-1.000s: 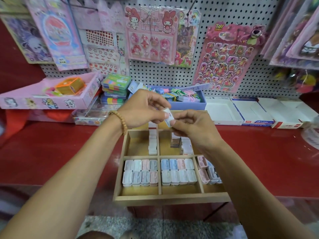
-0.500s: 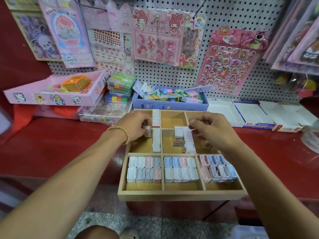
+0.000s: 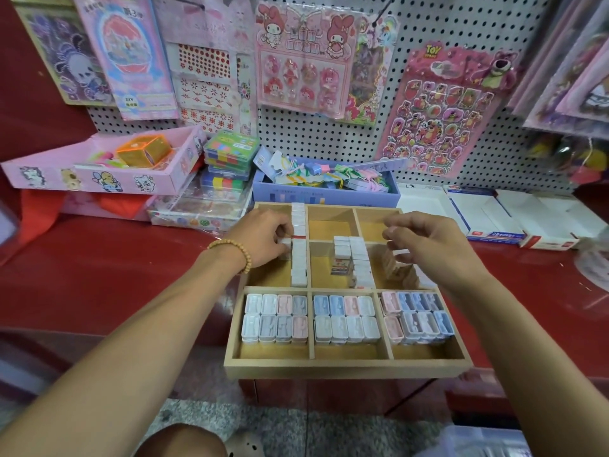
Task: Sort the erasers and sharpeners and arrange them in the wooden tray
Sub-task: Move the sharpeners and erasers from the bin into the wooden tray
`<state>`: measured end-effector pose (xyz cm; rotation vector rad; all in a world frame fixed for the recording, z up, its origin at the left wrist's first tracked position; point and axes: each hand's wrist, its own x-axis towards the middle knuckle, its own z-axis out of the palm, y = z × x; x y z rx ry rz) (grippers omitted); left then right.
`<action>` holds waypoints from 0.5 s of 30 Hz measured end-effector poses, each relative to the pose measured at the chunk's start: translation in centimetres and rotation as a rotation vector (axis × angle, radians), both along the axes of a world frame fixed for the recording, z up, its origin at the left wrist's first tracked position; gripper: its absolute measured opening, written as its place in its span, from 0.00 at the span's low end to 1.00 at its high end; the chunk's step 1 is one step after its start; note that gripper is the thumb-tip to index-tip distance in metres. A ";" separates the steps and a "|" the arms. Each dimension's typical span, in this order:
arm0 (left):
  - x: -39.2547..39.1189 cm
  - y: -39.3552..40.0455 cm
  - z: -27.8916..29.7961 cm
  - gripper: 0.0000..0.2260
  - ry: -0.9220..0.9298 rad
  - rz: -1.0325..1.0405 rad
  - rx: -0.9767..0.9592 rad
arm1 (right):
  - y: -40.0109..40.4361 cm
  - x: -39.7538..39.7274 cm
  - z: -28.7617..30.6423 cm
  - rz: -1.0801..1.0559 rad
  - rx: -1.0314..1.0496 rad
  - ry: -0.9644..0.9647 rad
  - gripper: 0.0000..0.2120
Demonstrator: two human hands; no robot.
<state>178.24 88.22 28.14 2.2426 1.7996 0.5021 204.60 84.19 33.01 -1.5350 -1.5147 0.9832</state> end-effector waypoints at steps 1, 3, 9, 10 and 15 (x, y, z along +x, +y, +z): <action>-0.2 -0.1 0.4 0.07 -0.024 0.023 -0.004 | -0.1 0.1 0.1 -0.003 0.002 -0.002 0.08; -0.5 -0.7 1.3 0.06 -0.105 0.080 0.011 | -0.6 0.4 0.3 -0.016 0.004 0.007 0.09; 2.0 -5.7 4.2 0.02 -0.537 0.095 0.015 | -2.8 2.2 1.1 -0.061 0.038 0.079 0.07; 2.8 -6.9 4.6 0.02 -0.600 0.079 -0.006 | -3.3 2.6 1.3 -0.070 0.051 0.090 0.06; 7.9 -13.3 6.0 0.02 -0.885 0.021 -0.144 | -6.4 5.3 2.3 -0.138 0.122 0.120 0.06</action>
